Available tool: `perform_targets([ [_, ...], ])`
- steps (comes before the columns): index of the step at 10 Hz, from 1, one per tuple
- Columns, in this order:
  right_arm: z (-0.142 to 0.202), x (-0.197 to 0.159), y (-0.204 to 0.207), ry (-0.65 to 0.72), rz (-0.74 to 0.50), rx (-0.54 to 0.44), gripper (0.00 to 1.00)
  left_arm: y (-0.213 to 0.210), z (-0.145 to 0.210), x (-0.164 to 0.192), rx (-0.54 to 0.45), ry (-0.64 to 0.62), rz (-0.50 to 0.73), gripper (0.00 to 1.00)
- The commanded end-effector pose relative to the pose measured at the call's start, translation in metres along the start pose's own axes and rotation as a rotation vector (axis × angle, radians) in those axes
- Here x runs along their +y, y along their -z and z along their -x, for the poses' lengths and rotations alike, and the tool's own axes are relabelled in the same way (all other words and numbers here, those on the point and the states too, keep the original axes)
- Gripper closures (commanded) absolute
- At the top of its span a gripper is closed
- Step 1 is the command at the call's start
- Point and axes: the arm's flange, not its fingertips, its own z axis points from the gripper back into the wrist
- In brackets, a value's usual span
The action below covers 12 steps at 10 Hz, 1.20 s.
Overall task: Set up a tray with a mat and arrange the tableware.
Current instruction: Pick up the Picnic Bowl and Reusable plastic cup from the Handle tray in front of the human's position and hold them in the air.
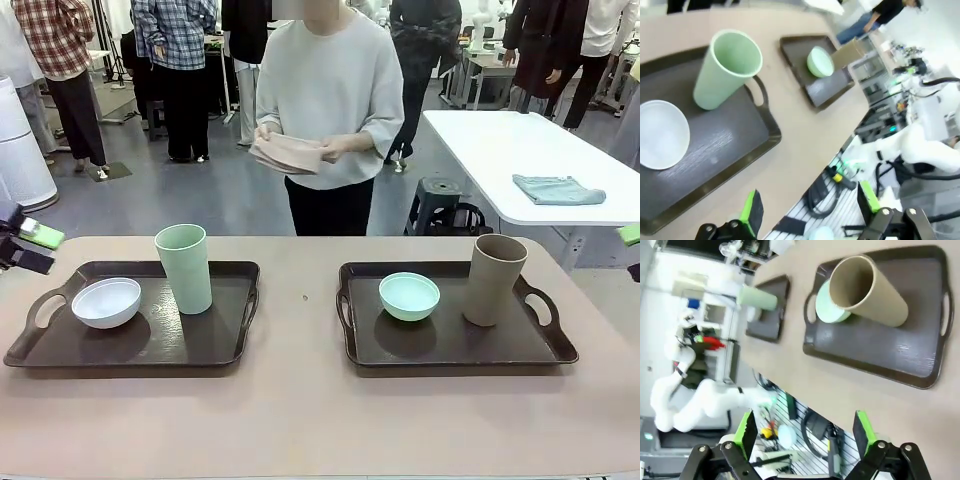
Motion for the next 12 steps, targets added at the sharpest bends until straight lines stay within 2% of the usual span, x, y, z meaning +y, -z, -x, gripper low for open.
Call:
perform_targets([
  [1,0.002,-0.024,-0.011,0.026,-0.078,-0.035,0.00,-0.020,0.007,0.019,-0.059,-0.063,0.056,0.00],
  [6,0.015,-0.058,-0.032,0.098,-0.115,-0.076,0.00,-0.051,0.032,0.046,-0.134,-0.220,0.014,0.00],
  [8,0.015,-0.053,-0.022,0.084,-0.102,-0.045,0.00,-0.046,0.029,0.046,-0.131,-0.212,-0.044,0.00],
  [9,0.021,-0.059,-0.030,0.119,-0.096,-0.067,0.00,-0.053,0.035,0.051,-0.125,-0.228,-0.006,0.00],
  [12,0.021,-0.059,-0.030,0.119,-0.096,-0.067,0.00,-0.053,0.035,0.051,-0.125,-0.228,-0.006,0.00],
])
